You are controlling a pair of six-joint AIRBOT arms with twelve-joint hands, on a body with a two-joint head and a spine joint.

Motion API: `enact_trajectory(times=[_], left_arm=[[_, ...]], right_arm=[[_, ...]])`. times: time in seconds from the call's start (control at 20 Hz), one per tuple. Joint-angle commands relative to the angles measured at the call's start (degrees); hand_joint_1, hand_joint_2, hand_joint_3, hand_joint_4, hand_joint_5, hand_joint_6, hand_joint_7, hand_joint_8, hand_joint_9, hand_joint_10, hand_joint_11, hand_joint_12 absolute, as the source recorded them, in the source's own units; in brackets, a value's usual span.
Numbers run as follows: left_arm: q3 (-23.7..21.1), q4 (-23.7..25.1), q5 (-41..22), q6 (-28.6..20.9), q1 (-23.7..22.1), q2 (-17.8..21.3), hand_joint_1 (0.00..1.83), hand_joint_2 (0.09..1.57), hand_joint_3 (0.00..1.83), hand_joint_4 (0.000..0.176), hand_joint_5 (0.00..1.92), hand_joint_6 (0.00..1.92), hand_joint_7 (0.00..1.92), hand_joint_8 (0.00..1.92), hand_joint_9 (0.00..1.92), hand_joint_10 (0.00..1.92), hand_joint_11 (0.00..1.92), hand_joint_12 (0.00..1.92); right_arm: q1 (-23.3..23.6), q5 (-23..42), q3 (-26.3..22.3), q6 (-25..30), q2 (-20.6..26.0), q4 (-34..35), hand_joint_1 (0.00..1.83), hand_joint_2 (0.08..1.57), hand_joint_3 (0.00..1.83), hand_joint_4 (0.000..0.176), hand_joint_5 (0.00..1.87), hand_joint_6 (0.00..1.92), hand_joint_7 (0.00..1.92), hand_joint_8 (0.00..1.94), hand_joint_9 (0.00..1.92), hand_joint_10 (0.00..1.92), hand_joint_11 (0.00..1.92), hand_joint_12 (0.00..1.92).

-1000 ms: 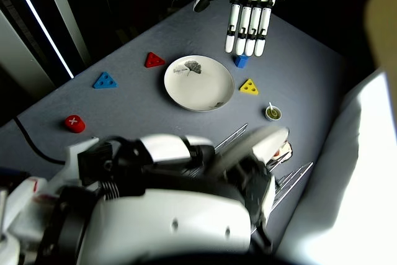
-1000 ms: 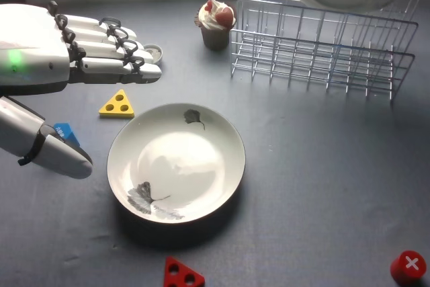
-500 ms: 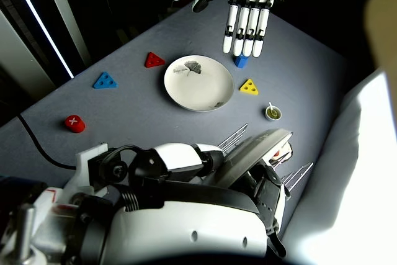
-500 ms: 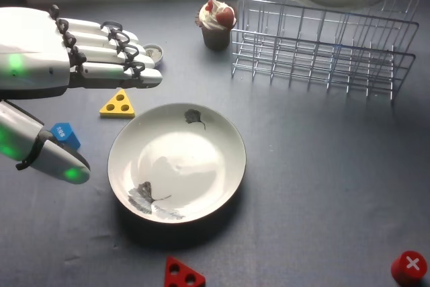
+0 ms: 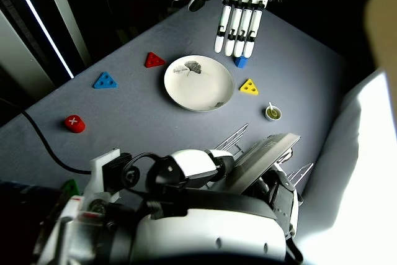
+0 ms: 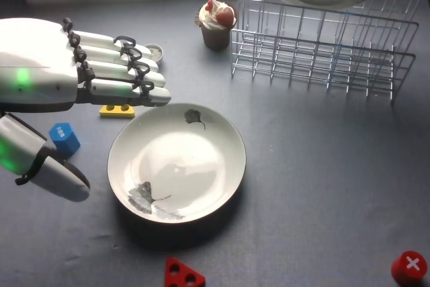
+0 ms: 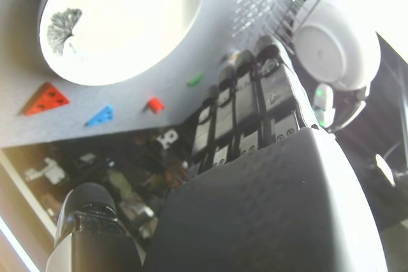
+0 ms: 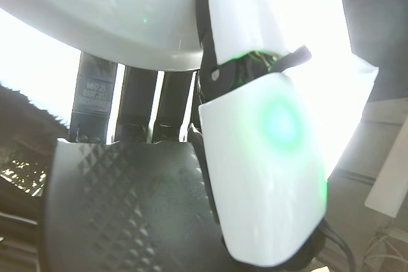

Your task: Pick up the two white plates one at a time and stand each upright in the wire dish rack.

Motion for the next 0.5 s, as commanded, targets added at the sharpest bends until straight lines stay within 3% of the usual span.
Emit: enact_trajectory(times=[0.0, 0.1, 0.15, 0.25, 0.3, 0.35, 0.45], left_arm=[[-0.14, -3.05, -3.15, -0.01, -0.70, 0.01, 0.01, 0.96, 0.00, 0.000, 0.05, 0.00, 0.08, 0.00, 0.08, 0.00, 0.09, 0.00], [-0.19, -2.23, -3.33, -0.01, -0.02, -0.22, 0.02, 0.96, 0.00, 0.000, 0.04, 0.00, 0.08, 0.00, 0.09, 0.00, 0.11, 0.01], [-0.19, -2.00, -3.35, -0.01, 0.38, -0.32, 0.03, 0.97, 0.00, 0.000, 0.04, 0.00, 0.09, 0.00, 0.09, 0.01, 0.12, 0.01], [-0.19, -1.89, -3.58, -0.01, 0.63, -0.40, 0.03, 0.97, 0.00, 0.000, 0.04, 0.00, 0.09, 0.00, 0.09, 0.00, 0.12, 0.01], [-0.19, -1.87, -3.72, -0.01, 0.66, -0.45, 0.04, 0.96, 0.00, 0.000, 0.06, 0.01, 0.11, 0.01, 0.10, 0.01, 0.13, 0.02], [-0.19, -1.70, -3.82, -0.01, 0.65, -0.52, 0.03, 0.96, 0.00, 0.000, 0.05, 0.00, 0.10, 0.00, 0.10, 0.00, 0.12, 0.01], [-0.18, -1.36, -3.92, -0.01, 0.63, -0.56, 0.01, 0.97, 0.00, 0.000, 0.04, 0.00, 0.08, 0.00, 0.09, 0.00, 0.11, 0.01]], right_arm=[[0.71, 1.13, 0.86, 1.54, 0.65, 3.23, 1.50, 1.07, 0.00, 0.000, 0.89, 0.95, 1.06, 0.68, 1.12, 0.78, 0.91, 1.48], [0.70, 1.22, 1.82, 1.54, 0.60, 3.23, 1.49, 1.08, 0.00, 0.000, 0.88, 1.01, 1.01, 0.75, 1.08, 0.82, 0.94, 1.43], [0.70, 1.38, 2.37, 1.54, 0.34, 3.23, 1.40, 1.06, 0.00, 0.000, 0.94, 0.99, 1.12, 0.63, 1.13, 0.89, 1.08, 0.62], [0.50, 1.57, 2.80, 1.54, -0.02, 3.23, 1.39, 1.06, 0.00, 0.000, 0.93, 0.99, 1.13, 0.62, 1.12, 0.91, 1.16, 0.39], [0.27, 1.59, 2.93, 1.54, -0.17, 3.23, 1.48, 1.06, 0.01, 0.000, 0.92, 0.93, 1.15, 0.54, 1.12, 0.78, 0.97, 1.23], [0.03, 1.67, 3.03, 1.54, -0.33, 3.23, 1.50, 1.06, 0.00, 0.000, 0.91, 0.92, 1.13, 0.58, 1.11, 0.76, 0.93, 1.43], [-0.34, 1.77, 3.06, 1.54, -0.55, 3.23, 1.50, 1.06, 0.00, 0.000, 0.93, 0.87, 1.17, 0.52, 1.13, 0.73, 0.92, 1.45]])
